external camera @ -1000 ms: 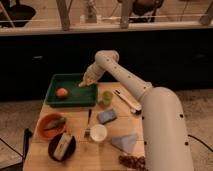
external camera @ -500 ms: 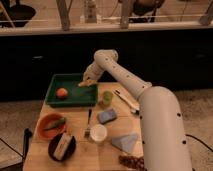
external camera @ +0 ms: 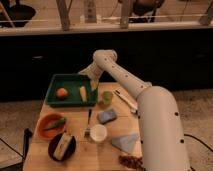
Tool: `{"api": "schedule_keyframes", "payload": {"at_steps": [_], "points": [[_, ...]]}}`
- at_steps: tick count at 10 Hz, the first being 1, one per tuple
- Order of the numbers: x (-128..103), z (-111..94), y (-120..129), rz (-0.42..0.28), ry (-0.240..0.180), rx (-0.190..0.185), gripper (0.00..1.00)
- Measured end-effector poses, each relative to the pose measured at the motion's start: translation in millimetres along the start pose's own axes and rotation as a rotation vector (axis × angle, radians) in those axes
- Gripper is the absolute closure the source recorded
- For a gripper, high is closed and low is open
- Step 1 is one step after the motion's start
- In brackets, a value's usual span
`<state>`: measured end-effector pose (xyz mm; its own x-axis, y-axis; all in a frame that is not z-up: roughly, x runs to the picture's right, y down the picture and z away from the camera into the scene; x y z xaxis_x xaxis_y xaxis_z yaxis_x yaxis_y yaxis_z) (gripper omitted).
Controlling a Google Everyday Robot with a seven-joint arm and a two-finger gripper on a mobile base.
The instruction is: Place banana in tray
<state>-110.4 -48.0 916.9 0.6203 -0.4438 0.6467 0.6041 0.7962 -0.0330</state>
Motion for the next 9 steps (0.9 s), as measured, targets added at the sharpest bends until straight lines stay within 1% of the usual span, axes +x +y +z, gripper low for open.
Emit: {"api": "schedule_keyframes", "payload": {"at_steps": [4,9], "points": [[1.2,0.2,1.2,-0.006,-0.006,-0.005,0.2],[3.6,-2.7,0.1,-0.023,-0.015,0.004,0.2]]}}
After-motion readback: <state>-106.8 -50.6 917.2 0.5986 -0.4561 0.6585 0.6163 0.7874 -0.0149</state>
